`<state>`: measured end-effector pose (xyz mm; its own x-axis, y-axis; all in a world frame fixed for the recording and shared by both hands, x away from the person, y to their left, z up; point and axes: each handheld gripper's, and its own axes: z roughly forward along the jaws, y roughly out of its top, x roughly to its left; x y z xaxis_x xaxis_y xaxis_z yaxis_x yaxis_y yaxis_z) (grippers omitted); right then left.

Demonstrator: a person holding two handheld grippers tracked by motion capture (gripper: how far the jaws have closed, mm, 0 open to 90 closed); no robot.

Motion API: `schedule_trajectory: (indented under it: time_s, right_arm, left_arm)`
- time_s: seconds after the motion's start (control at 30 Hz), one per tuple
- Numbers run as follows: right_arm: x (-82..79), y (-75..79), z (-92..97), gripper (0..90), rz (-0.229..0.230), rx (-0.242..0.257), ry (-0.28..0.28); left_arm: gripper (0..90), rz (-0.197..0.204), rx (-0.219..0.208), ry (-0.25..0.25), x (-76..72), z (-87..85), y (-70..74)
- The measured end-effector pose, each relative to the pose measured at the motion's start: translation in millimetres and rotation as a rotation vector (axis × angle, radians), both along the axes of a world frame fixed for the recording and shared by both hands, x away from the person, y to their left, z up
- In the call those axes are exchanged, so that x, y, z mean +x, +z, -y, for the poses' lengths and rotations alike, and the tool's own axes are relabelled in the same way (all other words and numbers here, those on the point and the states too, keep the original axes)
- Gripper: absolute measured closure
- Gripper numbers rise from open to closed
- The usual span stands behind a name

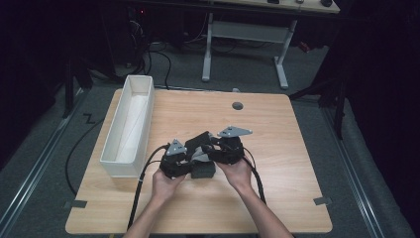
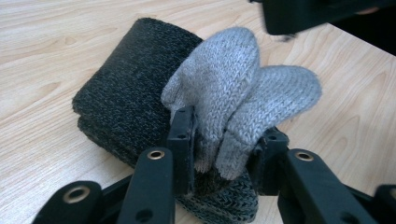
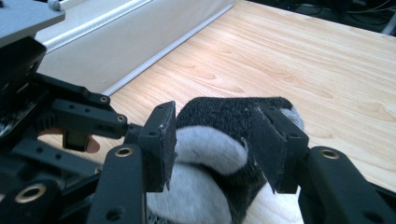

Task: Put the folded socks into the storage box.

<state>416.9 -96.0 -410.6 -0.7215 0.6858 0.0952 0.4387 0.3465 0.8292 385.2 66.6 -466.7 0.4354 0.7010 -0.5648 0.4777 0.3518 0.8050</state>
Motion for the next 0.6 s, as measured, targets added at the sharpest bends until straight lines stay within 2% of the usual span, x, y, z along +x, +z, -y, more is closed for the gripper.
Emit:
schedule_trajectory:
  time_s: [0.07, 0.17, 0.27, 0.33, 0.47, 0.6]
  right_arm:
    - [4.8, -2.5, -3.9, 54.9, -0.031, -0.018, 0.017]
    - [9.6, -12.2, -3.1, 66.4, -0.093, -0.034, 0.046]
    - [6.3, -18.7, 0.5, 78.8, -0.087, -0.057, 0.062]
    - [3.0, -20.9, 1.8, 83.2, -0.081, -0.078, 0.062]
    - [-3.0, -19.1, 1.8, 85.3, -0.045, -0.110, 0.063]
    - [-9.5, -15.1, -0.3, 85.4, -0.023, -0.108, 0.076]
  left_arm:
    - [62.3, -0.010, -0.005, -0.008, -0.8, -0.1, 0.4]
    - [56.3, -0.020, -0.001, -0.014, -3.9, 0.6, -0.3]
    - [49.3, -0.019, 0.008, -0.021, -10.2, 1.8, -1.4]
    - [44.0, -0.014, 0.004, -0.022, -16.5, 1.5, -1.0]
    - [39.8, -0.027, -0.004, -0.007, -30.0, -2.8, -0.4]
    - [39.4, -0.056, 0.016, 0.036, -33.0, -2.5, -6.3]
